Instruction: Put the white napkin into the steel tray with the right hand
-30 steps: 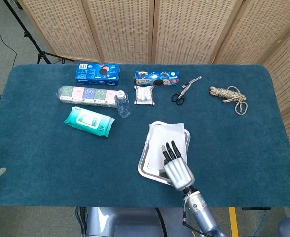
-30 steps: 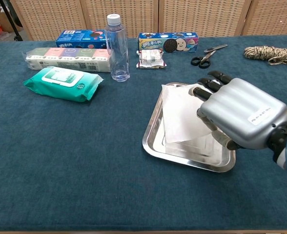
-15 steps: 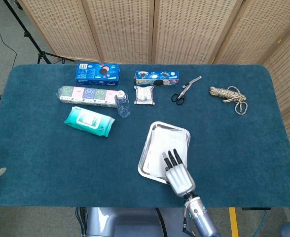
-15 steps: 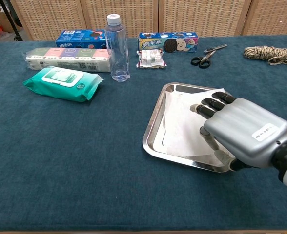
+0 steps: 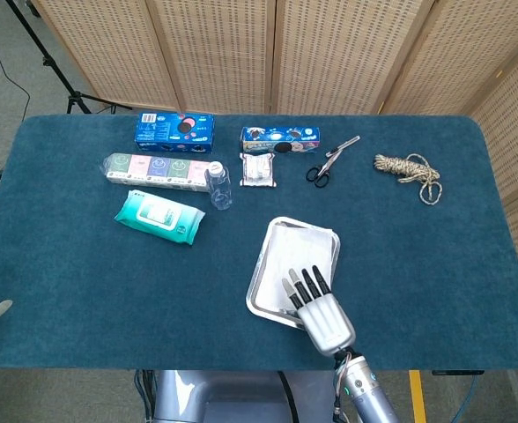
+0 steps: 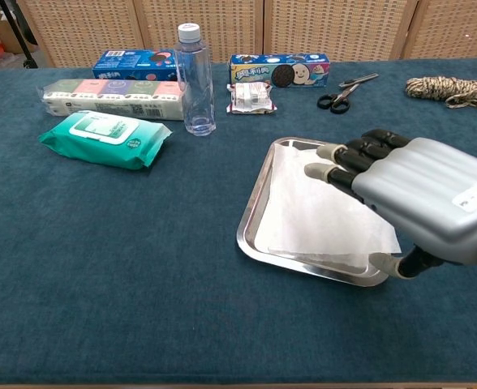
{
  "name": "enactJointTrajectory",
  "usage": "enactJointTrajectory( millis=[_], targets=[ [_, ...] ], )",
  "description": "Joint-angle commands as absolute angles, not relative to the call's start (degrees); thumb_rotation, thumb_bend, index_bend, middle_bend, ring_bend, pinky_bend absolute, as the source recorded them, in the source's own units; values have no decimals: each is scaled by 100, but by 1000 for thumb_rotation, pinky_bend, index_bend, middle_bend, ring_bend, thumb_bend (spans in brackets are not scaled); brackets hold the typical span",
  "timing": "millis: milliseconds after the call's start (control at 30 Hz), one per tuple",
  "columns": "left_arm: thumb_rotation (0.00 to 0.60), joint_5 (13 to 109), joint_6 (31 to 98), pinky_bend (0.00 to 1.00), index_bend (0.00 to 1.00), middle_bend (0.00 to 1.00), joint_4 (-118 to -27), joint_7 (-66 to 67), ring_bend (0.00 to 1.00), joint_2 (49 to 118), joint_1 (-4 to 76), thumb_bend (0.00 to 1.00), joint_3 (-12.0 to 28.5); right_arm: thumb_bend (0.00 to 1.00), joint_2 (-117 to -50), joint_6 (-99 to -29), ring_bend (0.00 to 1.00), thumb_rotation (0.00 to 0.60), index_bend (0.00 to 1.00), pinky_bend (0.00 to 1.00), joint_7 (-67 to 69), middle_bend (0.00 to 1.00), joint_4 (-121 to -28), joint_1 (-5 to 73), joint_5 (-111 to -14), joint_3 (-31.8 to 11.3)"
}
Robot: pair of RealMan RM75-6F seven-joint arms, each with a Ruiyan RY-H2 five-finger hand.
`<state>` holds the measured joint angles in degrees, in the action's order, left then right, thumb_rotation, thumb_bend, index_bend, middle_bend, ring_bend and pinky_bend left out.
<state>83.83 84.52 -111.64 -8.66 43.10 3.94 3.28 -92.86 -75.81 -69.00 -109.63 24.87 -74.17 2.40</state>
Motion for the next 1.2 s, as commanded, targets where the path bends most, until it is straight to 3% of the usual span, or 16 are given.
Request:
enactJointTrajectory(
  millis=[33,133,200,267,367,767,1200],
  targets=[
    [600,8391,8450,0,0,0,-11162,-874,0,4308,394,0,325,390,-8933,-7478,0,600,26,0,-6464,9,-11224,2530,-7725,309],
    [600,8422,8459,0,0,0,-11163,-875,0,4305,390,0,315,620,-8538,-7314,2,600,119,0,-5631,84,-11298,2627,-8146,296],
    [600,8455,8465,0,0,0,-11163,-880,0,4305,387,0,304,885,-8278,-7204,55,600,224,16,-4812,182,-11245,2687,-8407,271],
    [600,8478,8471,0,0,0,-11162,-881,0,4306,383,0,296,991,-8013,-7042,133,600,291,103,-3974,251,-11240,2734,-8488,267],
    [600,8504,8470,0,0,0,-11165,-875,0,4306,383,0,285,1000,-7652,-6846,207,600,344,218,-3135,309,-11158,2814,-8604,250],
    [600,8496,8455,0,0,0,-11180,-858,0,4306,392,0,281,1000,-7252,-6451,239,600,389,222,-3238,355,-10888,2992,-8393,75],
    [600,8470,8421,0,0,0,-11187,-792,0,4325,415,0,282,1000,-7754,-6227,239,600,396,222,-4326,362,-10295,3066,-8172,153]
  ],
)
